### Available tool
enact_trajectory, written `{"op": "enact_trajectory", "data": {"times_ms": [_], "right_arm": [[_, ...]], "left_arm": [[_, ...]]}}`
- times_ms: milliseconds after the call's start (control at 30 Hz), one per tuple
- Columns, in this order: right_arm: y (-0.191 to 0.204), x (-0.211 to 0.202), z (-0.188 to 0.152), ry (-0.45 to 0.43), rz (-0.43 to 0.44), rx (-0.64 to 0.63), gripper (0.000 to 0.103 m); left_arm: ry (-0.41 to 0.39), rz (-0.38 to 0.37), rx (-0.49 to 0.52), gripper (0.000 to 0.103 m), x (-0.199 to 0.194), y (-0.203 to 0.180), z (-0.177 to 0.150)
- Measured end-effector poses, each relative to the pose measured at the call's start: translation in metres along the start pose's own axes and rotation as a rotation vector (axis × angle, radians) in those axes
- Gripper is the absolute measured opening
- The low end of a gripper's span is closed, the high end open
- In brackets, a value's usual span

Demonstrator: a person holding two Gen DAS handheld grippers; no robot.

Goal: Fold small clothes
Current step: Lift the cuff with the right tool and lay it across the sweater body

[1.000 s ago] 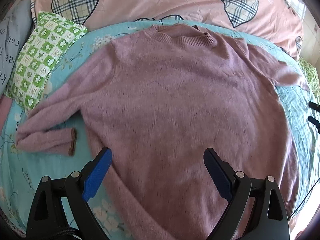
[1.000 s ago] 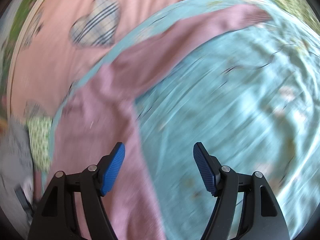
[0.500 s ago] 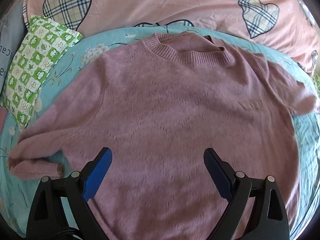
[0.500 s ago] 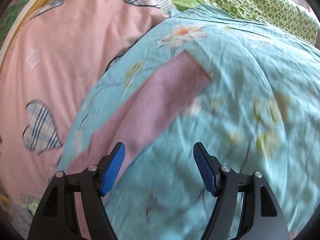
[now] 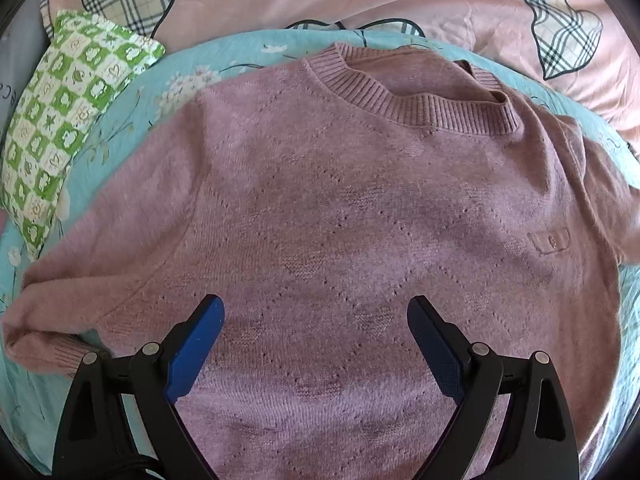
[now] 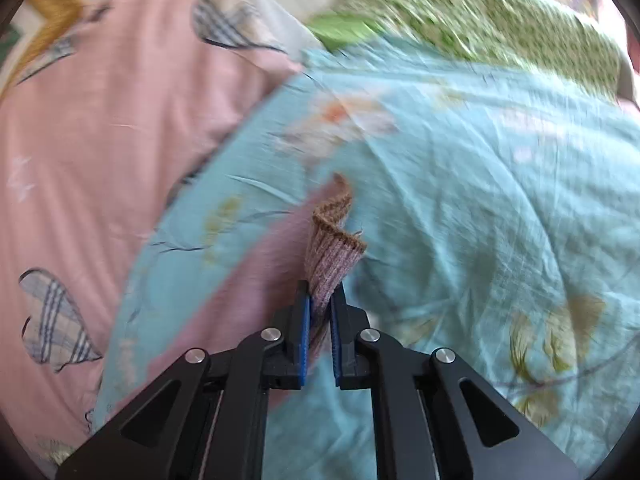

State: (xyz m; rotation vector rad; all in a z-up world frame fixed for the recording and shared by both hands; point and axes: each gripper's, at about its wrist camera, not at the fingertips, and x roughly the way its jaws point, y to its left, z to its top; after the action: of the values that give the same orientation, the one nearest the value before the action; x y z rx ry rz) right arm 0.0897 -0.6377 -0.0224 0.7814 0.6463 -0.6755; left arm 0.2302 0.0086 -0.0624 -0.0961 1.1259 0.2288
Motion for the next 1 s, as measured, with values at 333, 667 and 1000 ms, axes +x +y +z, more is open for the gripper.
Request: {"op": "enact_trajectory", "data": {"times_ms": [333, 667, 1000], "right_arm": [[0.139, -0.059, -0.086, 0.110, 0.355, -0.262, 0.009], [0.293, -0.035, -0.260, 0.485, 0.642, -0.451, 0.009], [0.376, 0.008, -0.408, 0.838, 0.708, -0.570, 0.014]], "left_arm": [[-0.020, -0.037, -0.001, 0.094, -0.023, 0.016, -0.017], [-0.030, -0.098, -0.035, 0.094, -0.052, 0.065, -0.045], [-0.021, -0.168, -0.049, 0.094, -0.057, 0.090, -0.050]]}}
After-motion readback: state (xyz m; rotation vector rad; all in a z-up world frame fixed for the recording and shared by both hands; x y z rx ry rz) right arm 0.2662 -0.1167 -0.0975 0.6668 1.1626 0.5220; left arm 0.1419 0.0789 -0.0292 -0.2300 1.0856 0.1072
